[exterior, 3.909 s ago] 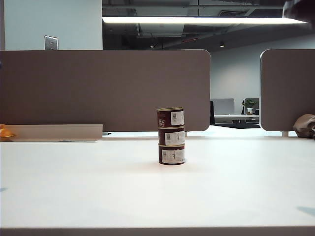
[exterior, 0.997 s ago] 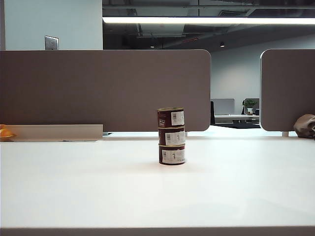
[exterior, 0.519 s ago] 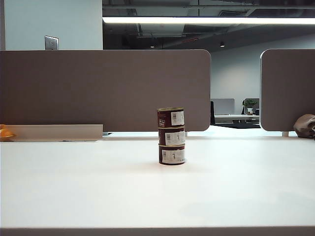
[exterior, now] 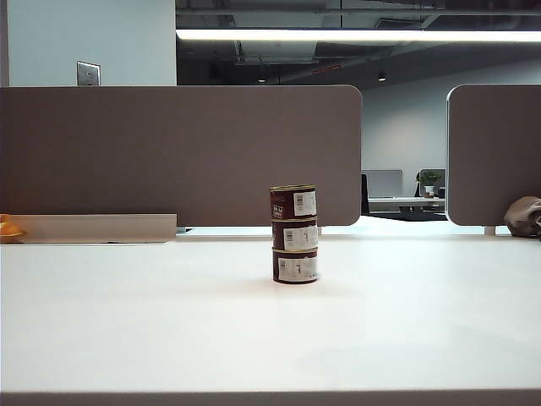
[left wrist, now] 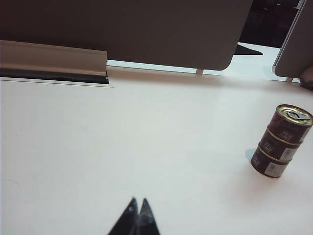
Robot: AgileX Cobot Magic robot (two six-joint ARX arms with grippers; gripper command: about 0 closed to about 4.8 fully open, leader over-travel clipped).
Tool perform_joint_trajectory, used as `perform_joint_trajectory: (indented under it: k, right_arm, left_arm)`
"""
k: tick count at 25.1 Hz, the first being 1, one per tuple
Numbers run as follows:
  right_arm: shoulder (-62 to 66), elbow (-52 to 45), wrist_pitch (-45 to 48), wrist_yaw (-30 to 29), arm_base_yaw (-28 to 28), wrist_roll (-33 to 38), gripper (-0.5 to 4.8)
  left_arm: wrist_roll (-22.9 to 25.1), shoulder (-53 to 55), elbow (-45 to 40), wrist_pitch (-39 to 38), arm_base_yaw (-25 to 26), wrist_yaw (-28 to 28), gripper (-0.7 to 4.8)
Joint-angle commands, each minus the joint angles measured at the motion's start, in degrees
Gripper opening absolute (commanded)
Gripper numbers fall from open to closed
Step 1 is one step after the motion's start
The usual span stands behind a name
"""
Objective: Pick up the cans one by one and stack them together.
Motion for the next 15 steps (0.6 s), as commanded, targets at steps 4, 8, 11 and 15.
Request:
perform_joint_trajectory:
  k: [4,8,11,15]
  right_arm:
    - [0.0,-0.4,0.7,0.0,-5.7,-0.1,0.0]
    - [0.0,-0.4,0.7,0.2,-8.1,-0.1,0.0]
    - [0.0,-0.4,0.7,0.0,-8.0,-0.2,0.0]
    - [0.0,-0.4,0.7,0.0,-8.1,-0.1,0.0]
  left_arm:
    - [0.0,0.1,0.1,0.7,5.3,0.2,-0.05]
    - [0.0,0.0,0.1,0.7,7.0,0.0,-0.06]
    - [0.0,0.1,0.1,0.7,7.0,0.0,-0.06]
    - [0.0,0.1,0.1,0.7,7.0,0.0,-0.05]
